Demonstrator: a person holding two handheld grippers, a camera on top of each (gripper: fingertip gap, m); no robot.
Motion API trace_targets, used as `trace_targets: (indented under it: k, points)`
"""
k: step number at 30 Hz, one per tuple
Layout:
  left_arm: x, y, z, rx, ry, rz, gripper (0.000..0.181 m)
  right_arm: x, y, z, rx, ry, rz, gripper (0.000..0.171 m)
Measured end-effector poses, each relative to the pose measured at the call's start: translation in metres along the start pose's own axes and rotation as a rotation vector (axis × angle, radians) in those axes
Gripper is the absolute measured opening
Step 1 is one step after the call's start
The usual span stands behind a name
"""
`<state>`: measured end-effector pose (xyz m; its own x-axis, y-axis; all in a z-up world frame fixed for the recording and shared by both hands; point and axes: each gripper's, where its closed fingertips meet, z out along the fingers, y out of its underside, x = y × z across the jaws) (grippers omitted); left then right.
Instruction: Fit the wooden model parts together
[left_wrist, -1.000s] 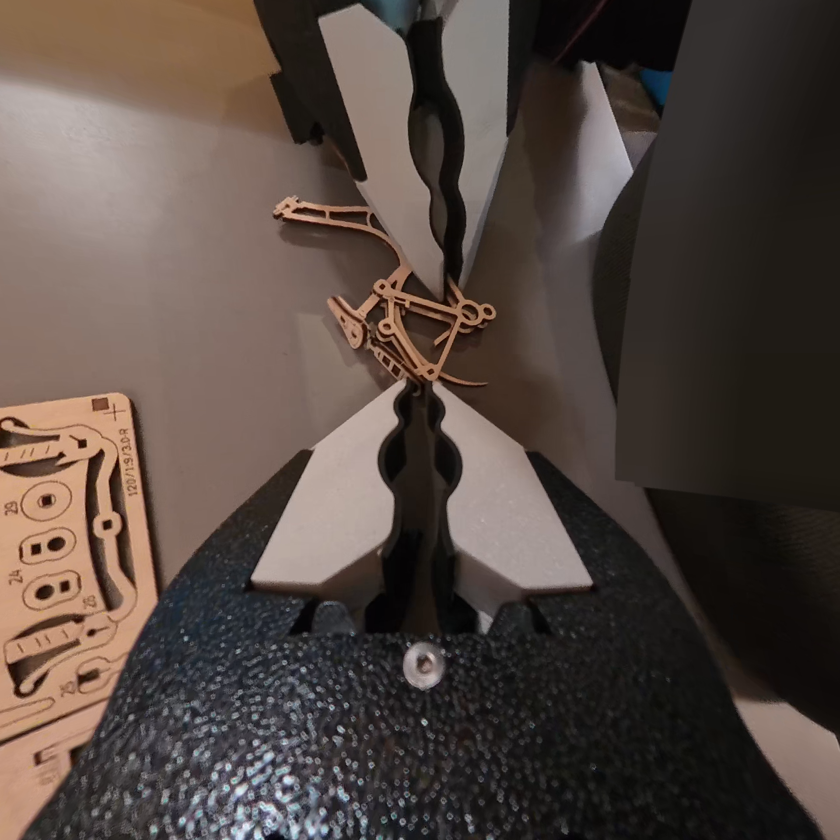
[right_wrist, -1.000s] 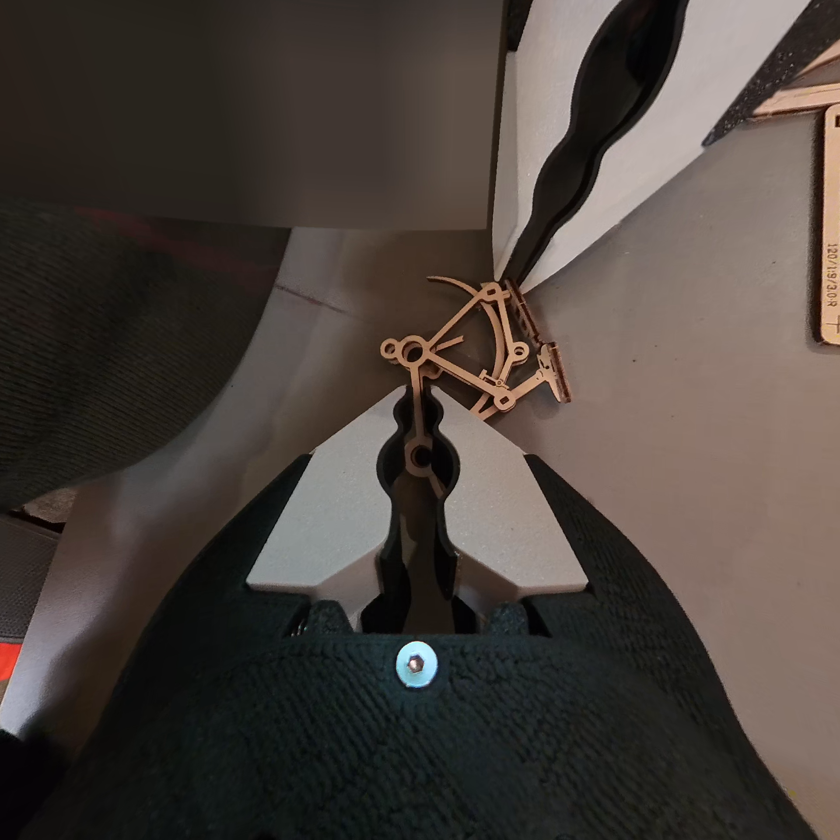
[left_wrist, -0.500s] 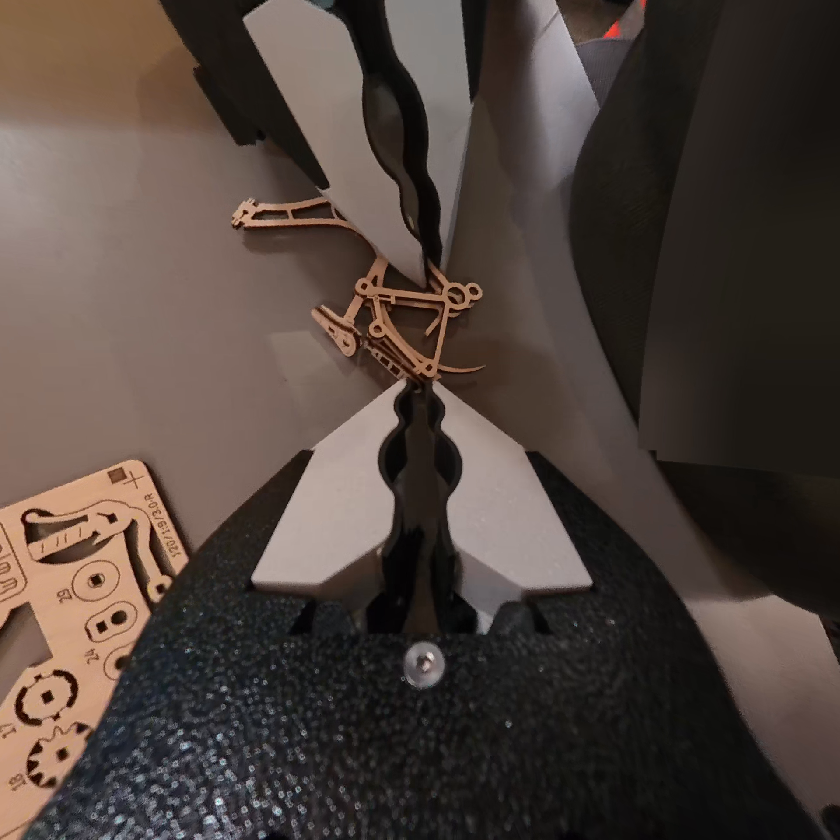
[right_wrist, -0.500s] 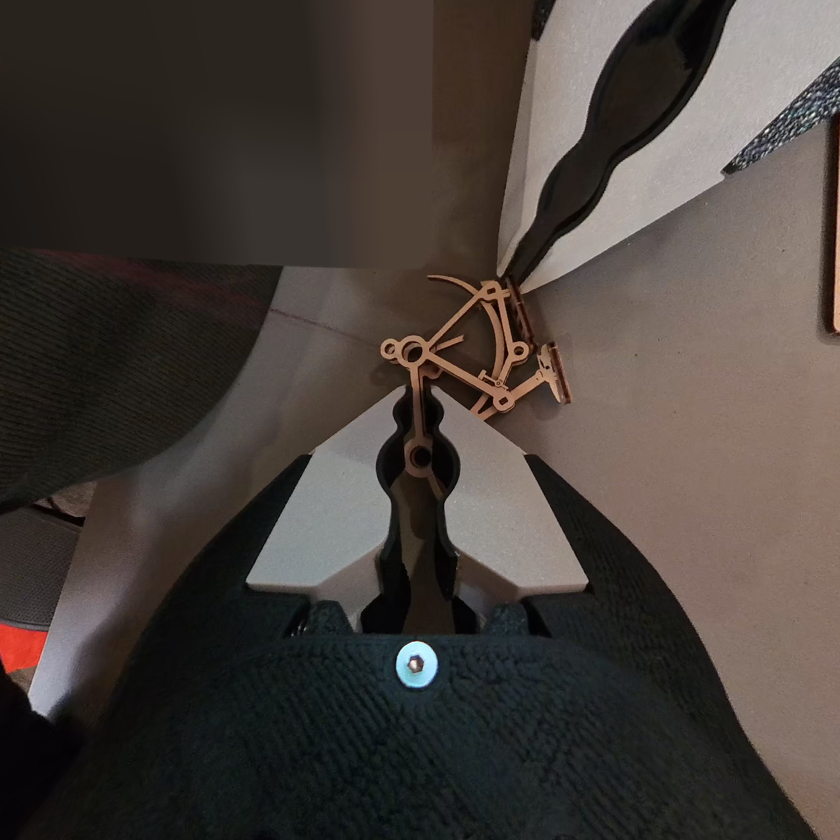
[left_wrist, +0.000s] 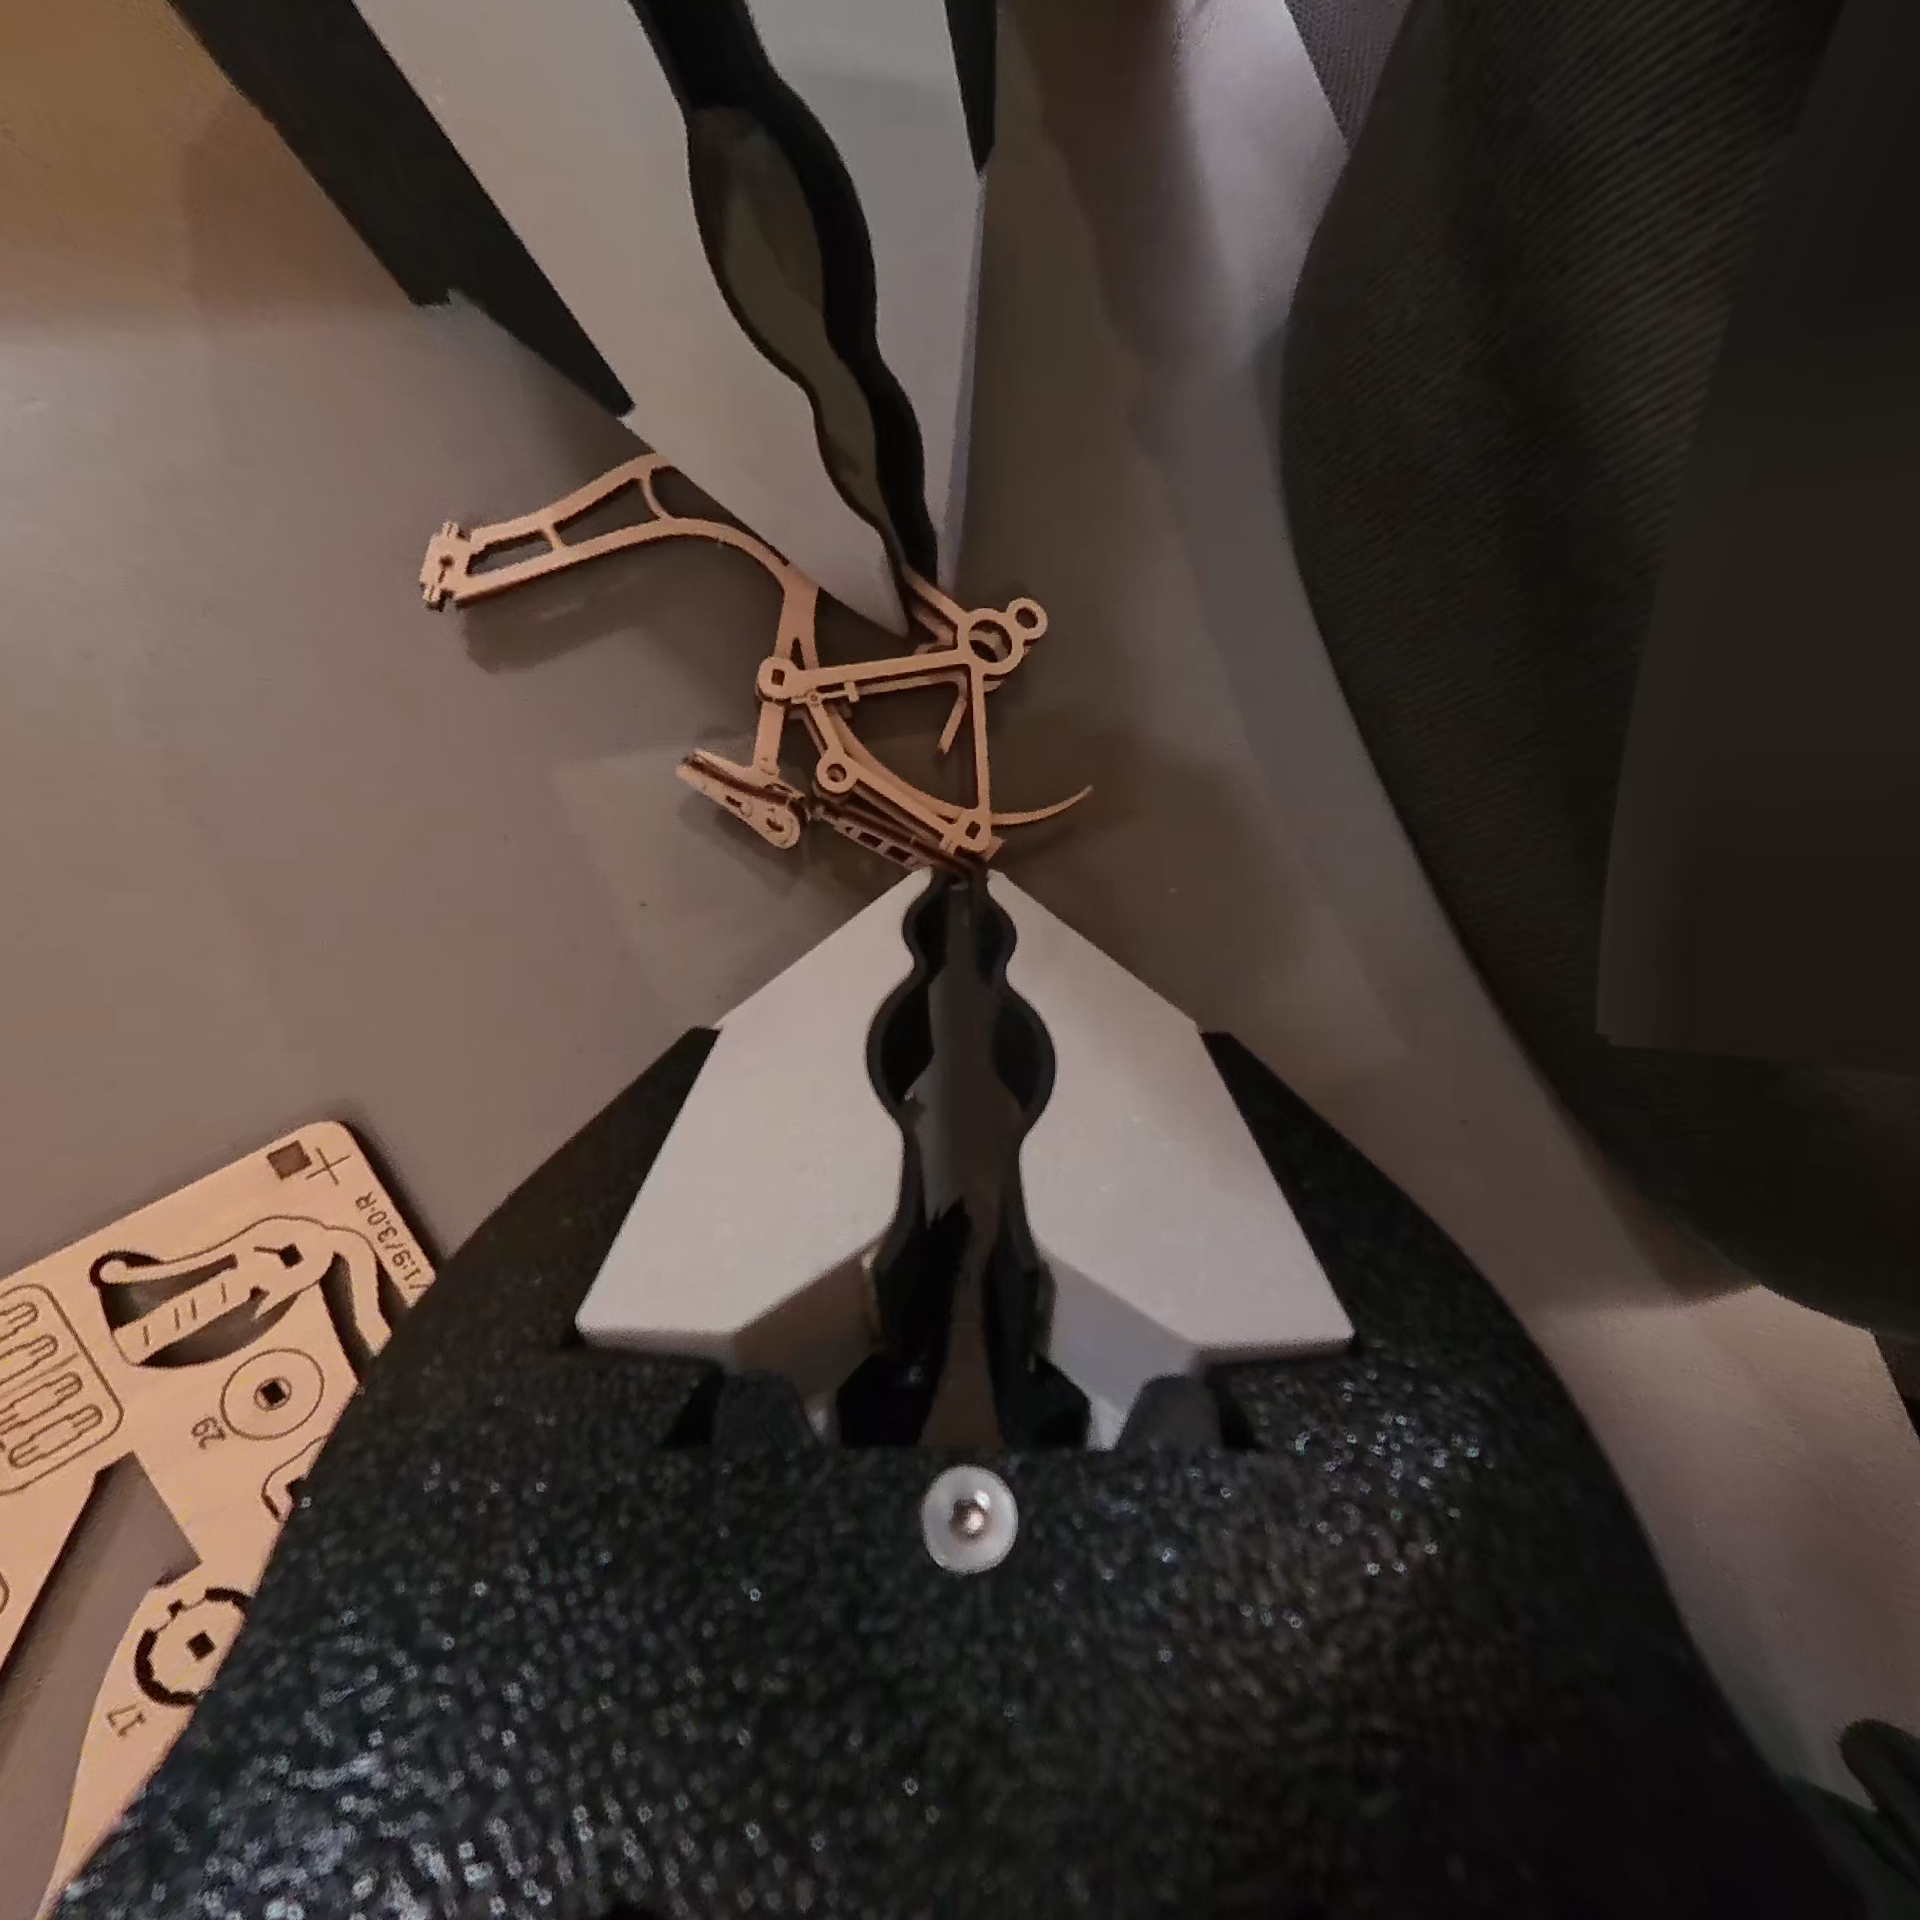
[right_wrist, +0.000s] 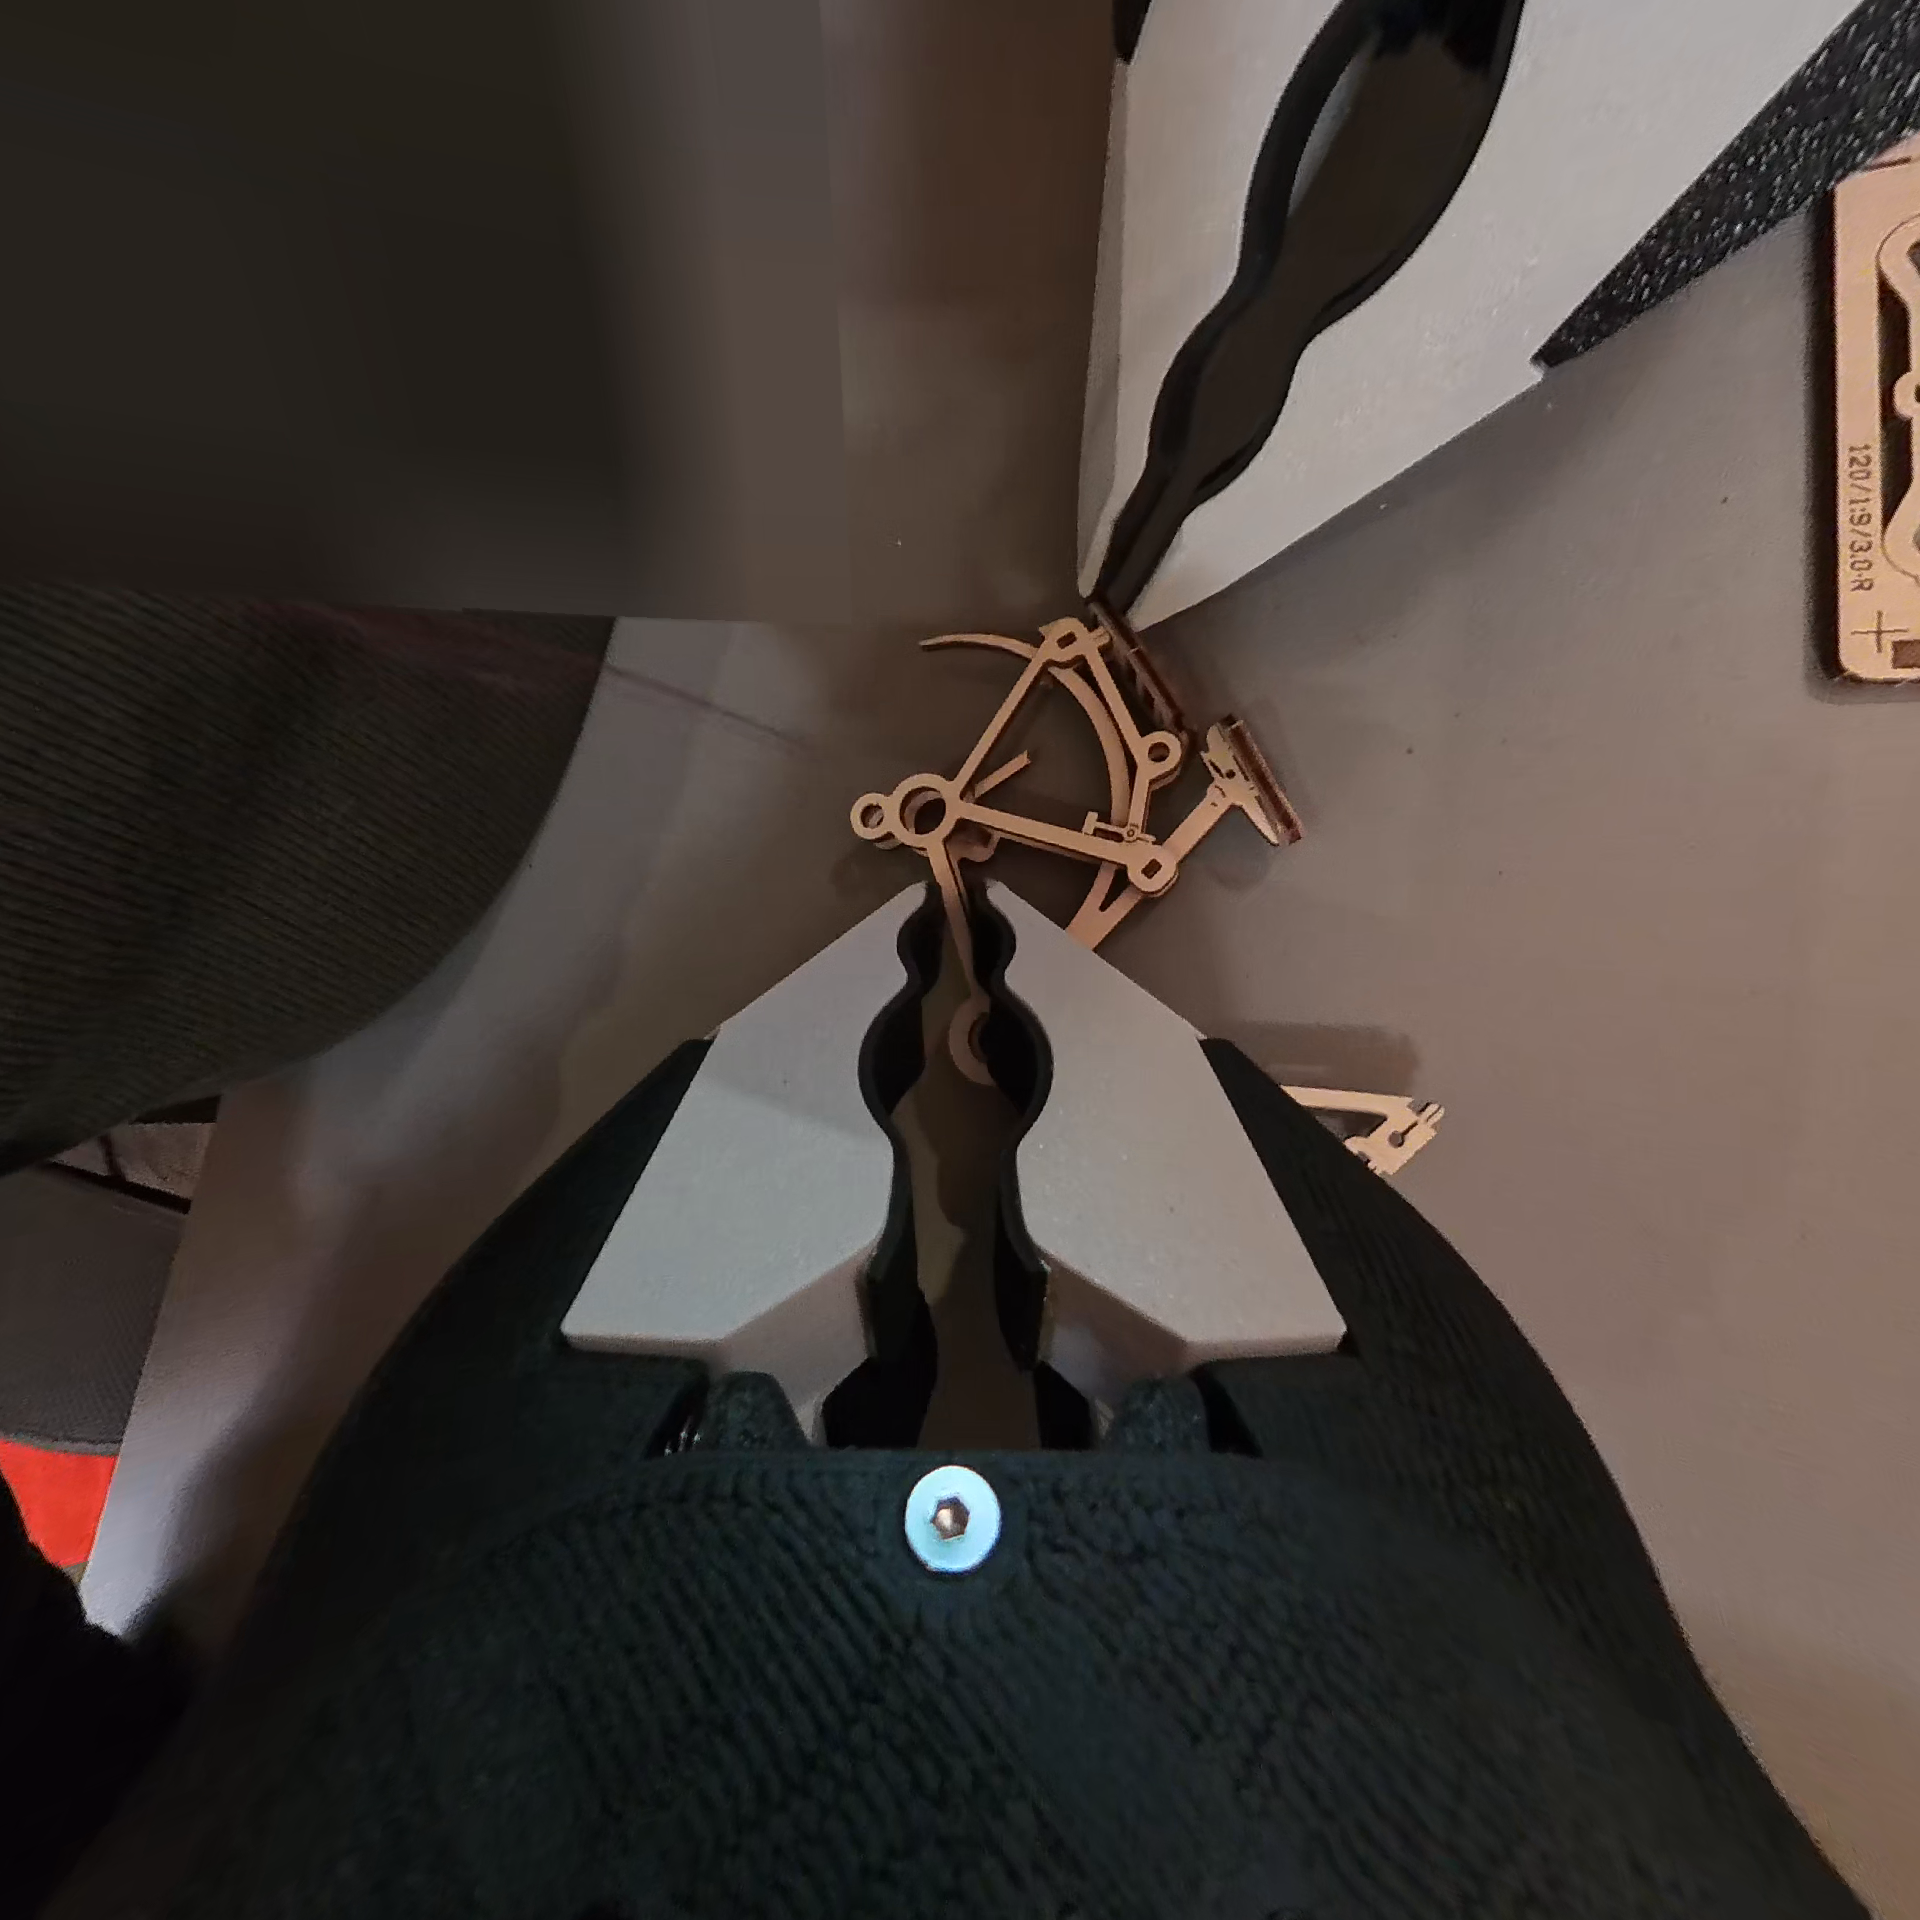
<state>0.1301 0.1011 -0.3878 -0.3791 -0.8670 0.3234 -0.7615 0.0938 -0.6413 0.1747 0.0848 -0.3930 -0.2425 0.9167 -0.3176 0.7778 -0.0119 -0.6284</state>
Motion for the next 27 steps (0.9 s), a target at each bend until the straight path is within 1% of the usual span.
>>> trace_targets:
  k: [4, 7, 8, 11, 13, 16, 20, 22, 24, 26, 27]
  points:
    - [-0.002, -0.001, 0.001, 0.006, -0.010, -0.011, 0.001, -0.001, 0.000, -0.002, -0.002, 0.003, -0.027, 0.005]
    - [-0.002, -0.002, 0.001, 0.014, -0.008, -0.007, 0.001, -0.003, -0.007, -0.005, 0.049, -0.006, -0.060, 0.017]
    - [-0.002, -0.002, 0.001, 0.016, -0.006, -0.008, 0.001, -0.003, -0.009, -0.006, 0.064, -0.006, -0.070, 0.018]
    - [-0.002, -0.001, 0.000, 0.014, -0.004, -0.009, 0.001, 0.000, -0.013, -0.010, 0.086, 0.029, -0.130, 0.019]
    - [-0.002, 0.000, 0.000, 0.009, -0.004, -0.011, 0.002, 0.001, -0.015, -0.013, 0.090, 0.066, -0.172, 0.023]
    - [-0.002, -0.002, 0.001, 0.021, -0.002, -0.018, 0.001, -0.002, -0.014, -0.015, 0.077, 0.064, -0.179, 0.031]
    - [-0.002, -0.002, 0.002, 0.021, -0.004, -0.016, 0.001, -0.002, -0.002, -0.013, -0.013, 0.075, -0.209, 0.032]
    - [-0.002, -0.003, 0.002, 0.019, -0.005, -0.015, 0.001, 0.001, -0.009, -0.015, 0.009, 0.121, -0.257, 0.038]
    - [-0.002, -0.003, 0.002, 0.015, -0.009, -0.011, 0.001, 0.002, -0.020, -0.015, 0.037, 0.152, -0.308, 0.050]
    - [-0.002, -0.003, 0.002, 0.012, -0.012, -0.008, 0.001, 0.006, -0.024, -0.012, 0.012, 0.183, -0.344, 0.060]
    - [-0.002, -0.003, 0.002, 0.011, -0.013, -0.005, 0.001, 0.008, -0.022, -0.009, -0.017, 0.189, -0.358, 0.061]
